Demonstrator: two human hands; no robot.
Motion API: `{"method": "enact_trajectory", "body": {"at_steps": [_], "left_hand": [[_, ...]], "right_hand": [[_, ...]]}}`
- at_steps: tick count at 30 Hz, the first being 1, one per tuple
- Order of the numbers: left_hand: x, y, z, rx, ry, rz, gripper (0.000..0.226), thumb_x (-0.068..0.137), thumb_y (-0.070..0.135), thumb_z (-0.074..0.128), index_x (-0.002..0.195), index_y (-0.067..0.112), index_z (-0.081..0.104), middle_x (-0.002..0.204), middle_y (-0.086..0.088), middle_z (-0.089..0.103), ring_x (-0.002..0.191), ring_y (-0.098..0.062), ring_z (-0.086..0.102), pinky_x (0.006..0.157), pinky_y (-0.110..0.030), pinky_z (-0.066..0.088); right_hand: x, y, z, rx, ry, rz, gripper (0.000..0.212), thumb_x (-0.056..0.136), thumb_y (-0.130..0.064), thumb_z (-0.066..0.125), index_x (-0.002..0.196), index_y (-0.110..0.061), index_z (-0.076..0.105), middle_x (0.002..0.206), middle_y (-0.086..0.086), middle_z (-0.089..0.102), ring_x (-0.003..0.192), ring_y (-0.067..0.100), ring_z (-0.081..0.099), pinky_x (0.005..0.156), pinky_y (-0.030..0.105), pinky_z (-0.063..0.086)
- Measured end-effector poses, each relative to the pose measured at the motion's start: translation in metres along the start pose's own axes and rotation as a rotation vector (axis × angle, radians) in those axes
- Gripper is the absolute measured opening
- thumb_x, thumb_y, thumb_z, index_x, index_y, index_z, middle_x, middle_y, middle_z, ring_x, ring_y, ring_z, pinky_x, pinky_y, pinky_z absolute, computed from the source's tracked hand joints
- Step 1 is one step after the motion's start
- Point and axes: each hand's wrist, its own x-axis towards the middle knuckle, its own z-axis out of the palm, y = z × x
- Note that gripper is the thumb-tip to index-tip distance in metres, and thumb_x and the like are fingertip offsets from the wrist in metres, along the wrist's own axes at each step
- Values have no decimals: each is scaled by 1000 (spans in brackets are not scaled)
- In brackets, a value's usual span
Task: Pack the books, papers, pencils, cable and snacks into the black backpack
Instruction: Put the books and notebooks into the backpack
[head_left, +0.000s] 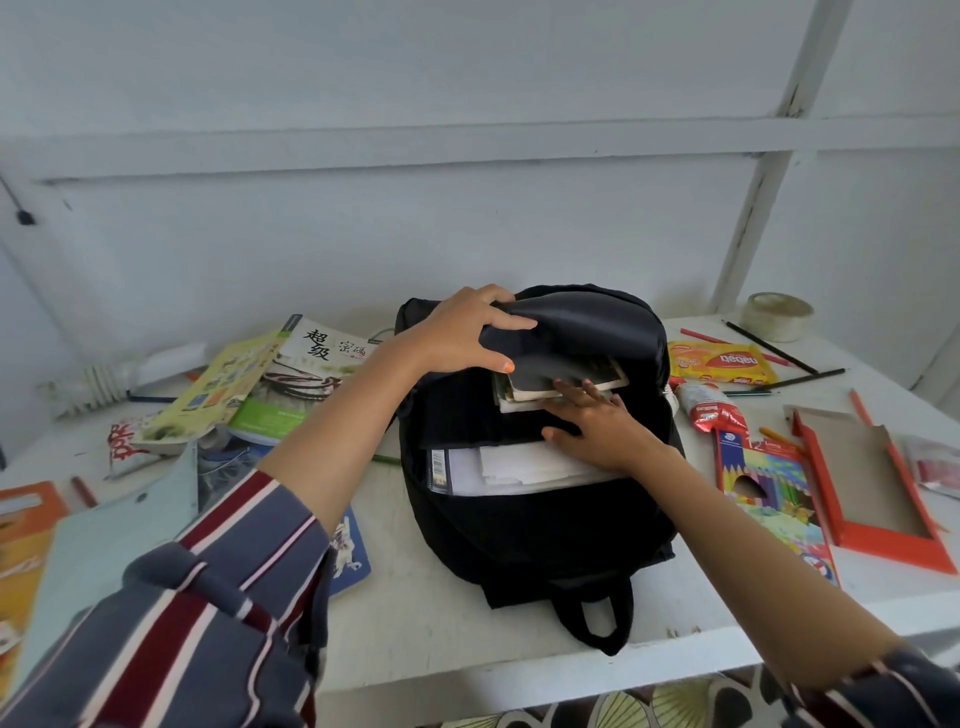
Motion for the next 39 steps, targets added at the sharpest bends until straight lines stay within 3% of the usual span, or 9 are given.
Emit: {"method": "enact_trajectory", "body": {"at_steps": [5, 10, 13, 18, 21, 26, 35, 37, 39], "left_hand": [[-5, 4, 3, -21, -32, -29, 54, 79, 22, 73, 129, 29, 55, 143, -3, 35, 130, -21, 31, 111, -39, 25], [-20, 10, 19, -67, -266, -93, 42, 83, 25, 69, 123, 32, 59, 143, -1, 29, 132, -20, 23, 112, -36, 22], [-33, 10, 31, -150, -371, -142, 37, 85, 27, 66, 122, 27, 62, 143, 4, 34, 132, -12, 30, 109, -27, 24], [-68, -8, 14, -434, 66, -304, 27, 85, 17, 67, 112, 17, 67, 106, 6, 65, 95, -7, 58, 81, -10, 42], [-97, -39, 0, -455, 400, -465, 19, 83, 14, 68, 102, 14, 69, 96, -5, 65, 80, -15, 59, 69, -20, 44], [-143, -94, -20, -348, 602, -720, 34, 81, 19, 71, 113, 11, 64, 114, -11, 60, 102, -20, 57, 78, -24, 40], [-195, -181, -38, -125, 281, -918, 62, 80, 44, 68, 130, 11, 53, 141, -12, 45, 125, -27, 46, 103, -36, 37], [-200, -190, -40, -76, 151, -890, 55, 81, 46, 66, 125, 13, 57, 133, -12, 49, 121, -26, 47, 96, -31, 38], [-204, -195, -41, -95, 98, -843, 31, 81, 45, 67, 99, 20, 62, 100, -12, 50, 95, -18, 49, 71, -25, 36]], "right_hand": [[-6, -4, -8, 70, -17, -12, 57, 95, -50, 39, 146, -32, 25, 158, -4, 6, 146, 22, 1, 116, 47, 5], [-42, -17, -55, 371, -143, -185, 36, 89, -25, 61, 125, -29, 57, 132, -6, 56, 118, 4, 52, 99, 15, 36], [-63, -34, -93, 612, -163, -286, 29, 86, -10, 65, 106, -32, 66, 110, -14, 68, 99, -1, 63, 90, 14, 47], [-43, -66, -131, 727, 30, -378, 31, 85, -9, 66, 100, -36, 65, 109, -15, 67, 95, 0, 64, 87, 15, 48], [-6, -95, -133, 685, 76, -390, 29, 87, -10, 64, 107, -30, 64, 113, -6, 64, 95, 7, 64, 83, 14, 46], [72, -163, -118, 551, 8, -455, 37, 86, -7, 63, 122, -17, 60, 125, 7, 58, 110, 21, 59, 97, 32, 46], [194, -241, -63, 602, -58, -341, 44, 91, -19, 59, 134, -14, 48, 131, 18, 50, 117, 27, 52, 96, 32, 39], [214, -250, -50, 630, -56, -311, 47, 93, -25, 56, 137, -13, 44, 133, 18, 49, 119, 29, 50, 96, 33, 37], [230, -257, -41, 644, -58, -286, 50, 94, -28, 53, 141, -13, 40, 139, 17, 44, 125, 29, 45, 96, 32, 35]]}}
